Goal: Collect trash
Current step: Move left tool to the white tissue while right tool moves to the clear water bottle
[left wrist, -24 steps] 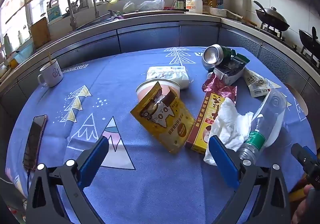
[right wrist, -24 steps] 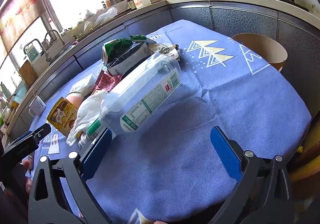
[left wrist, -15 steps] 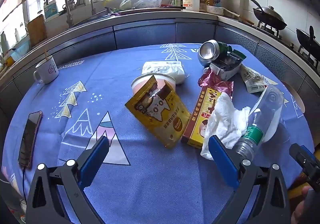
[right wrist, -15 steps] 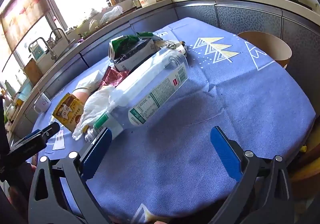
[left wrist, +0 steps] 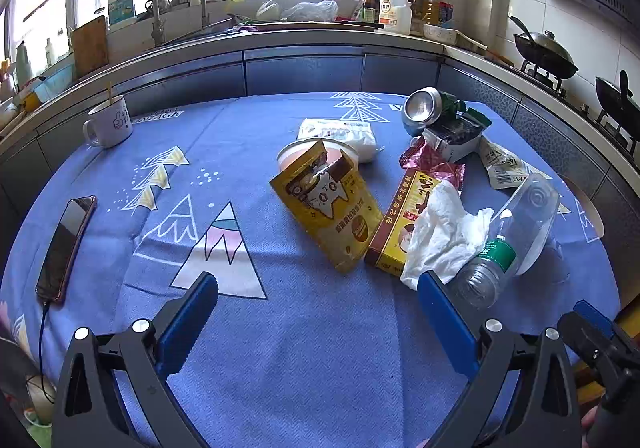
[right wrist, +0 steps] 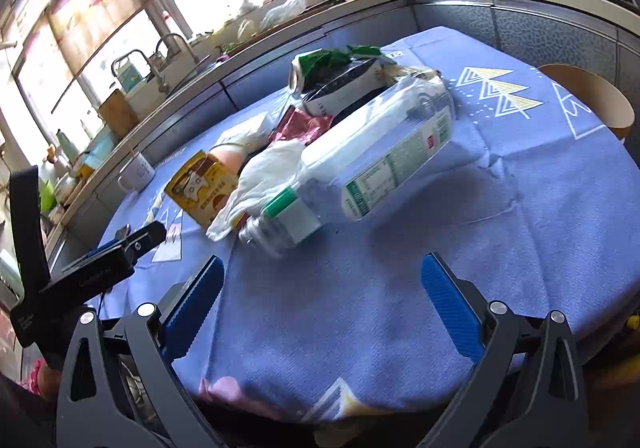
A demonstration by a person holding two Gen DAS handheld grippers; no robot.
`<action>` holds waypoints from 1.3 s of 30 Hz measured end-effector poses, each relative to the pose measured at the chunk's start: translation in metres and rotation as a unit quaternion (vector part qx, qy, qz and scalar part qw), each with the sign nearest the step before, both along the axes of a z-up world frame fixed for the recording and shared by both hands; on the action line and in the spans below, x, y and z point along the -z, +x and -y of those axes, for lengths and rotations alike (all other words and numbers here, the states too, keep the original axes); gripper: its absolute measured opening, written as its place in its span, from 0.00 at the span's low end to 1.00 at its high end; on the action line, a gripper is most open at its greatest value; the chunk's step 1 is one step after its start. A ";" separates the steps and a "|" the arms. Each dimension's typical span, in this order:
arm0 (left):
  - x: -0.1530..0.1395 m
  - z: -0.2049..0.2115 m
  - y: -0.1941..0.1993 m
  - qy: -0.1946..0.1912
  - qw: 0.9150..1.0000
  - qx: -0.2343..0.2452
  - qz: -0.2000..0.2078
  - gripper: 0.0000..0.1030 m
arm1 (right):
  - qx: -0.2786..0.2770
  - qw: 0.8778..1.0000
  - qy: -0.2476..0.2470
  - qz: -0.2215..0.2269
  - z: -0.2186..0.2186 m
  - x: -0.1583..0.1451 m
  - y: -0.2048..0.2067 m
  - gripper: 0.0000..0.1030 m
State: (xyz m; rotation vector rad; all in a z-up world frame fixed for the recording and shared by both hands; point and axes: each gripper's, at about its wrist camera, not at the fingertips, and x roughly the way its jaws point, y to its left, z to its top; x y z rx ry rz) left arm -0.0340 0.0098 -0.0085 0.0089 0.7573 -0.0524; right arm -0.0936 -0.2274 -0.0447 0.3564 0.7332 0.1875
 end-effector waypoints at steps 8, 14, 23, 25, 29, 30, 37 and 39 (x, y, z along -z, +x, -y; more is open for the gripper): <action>-0.024 0.012 0.017 0.027 0.999 0.015 0.041 0.96 | 0.022 0.998 -0.056 0.032 0.002 -0.026 0.004 0.94; -0.048 0.024 0.035 0.000 0.998 0.028 0.055 0.96 | 0.056 0.994 -0.067 0.061 0.017 -0.051 0.008 0.91; -0.047 0.040 0.040 0.009 0.998 0.044 0.049 0.96 | 0.069 0.994 -0.056 0.066 0.027 -0.055 0.013 0.86; -0.047 0.041 0.041 0.008 0.998 0.045 0.047 0.96 | 0.069 0.994 -0.055 0.064 0.025 -0.053 0.014 0.86; -0.045 0.042 0.041 0.010 0.998 0.046 0.045 0.96 | 0.069 0.994 -0.055 0.060 0.025 -0.051 0.015 0.85; -0.045 0.042 0.041 0.010 0.998 0.047 0.045 0.96 | 0.069 0.994 -0.055 0.059 0.025 -0.050 0.015 0.85; -0.043 0.043 0.041 0.013 0.998 0.048 0.045 0.96 | 0.073 0.994 -0.053 0.056 0.026 -0.047 0.014 0.85; -0.043 0.042 0.042 0.013 0.998 0.048 0.044 0.96 | 0.075 0.994 -0.053 0.056 0.026 -0.047 0.013 0.85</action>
